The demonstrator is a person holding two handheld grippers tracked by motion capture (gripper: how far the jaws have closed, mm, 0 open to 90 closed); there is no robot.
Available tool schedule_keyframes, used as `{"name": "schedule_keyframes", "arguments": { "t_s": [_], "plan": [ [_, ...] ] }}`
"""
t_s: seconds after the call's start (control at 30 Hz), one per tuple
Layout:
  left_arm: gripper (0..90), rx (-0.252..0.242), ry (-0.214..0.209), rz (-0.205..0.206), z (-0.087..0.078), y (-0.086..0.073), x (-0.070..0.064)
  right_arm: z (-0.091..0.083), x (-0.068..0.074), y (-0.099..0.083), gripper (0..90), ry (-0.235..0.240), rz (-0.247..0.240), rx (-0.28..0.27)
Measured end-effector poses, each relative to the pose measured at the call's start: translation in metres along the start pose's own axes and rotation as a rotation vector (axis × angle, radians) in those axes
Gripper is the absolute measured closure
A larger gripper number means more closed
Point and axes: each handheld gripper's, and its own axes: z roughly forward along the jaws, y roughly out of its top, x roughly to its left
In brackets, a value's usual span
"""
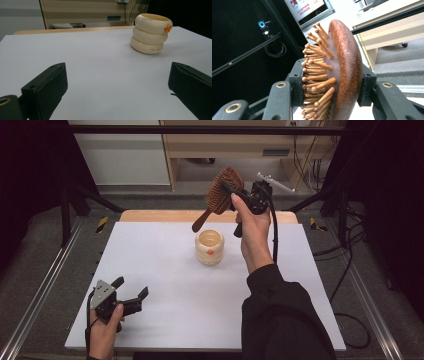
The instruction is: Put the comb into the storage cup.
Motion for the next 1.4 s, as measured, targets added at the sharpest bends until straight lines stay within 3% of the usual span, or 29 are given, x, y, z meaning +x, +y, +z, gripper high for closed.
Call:
{"name": "schedule_keyframes", "arguments": {
  "t_s": [0.6,1.4],
  "plan": [
    [2.4,-0.005,-0.01,0.005,0.0,0.0,-0.001,-0.009,-0.007,0.008,51.9,-0.031,-0.028,-0.02],
    [2.5,-0.005,-0.012,0.009,0.001,0.0,-0.002,-0.01,-0.011,0.008,51.9,-0.06,-0.061,-0.007]
  ]
}}
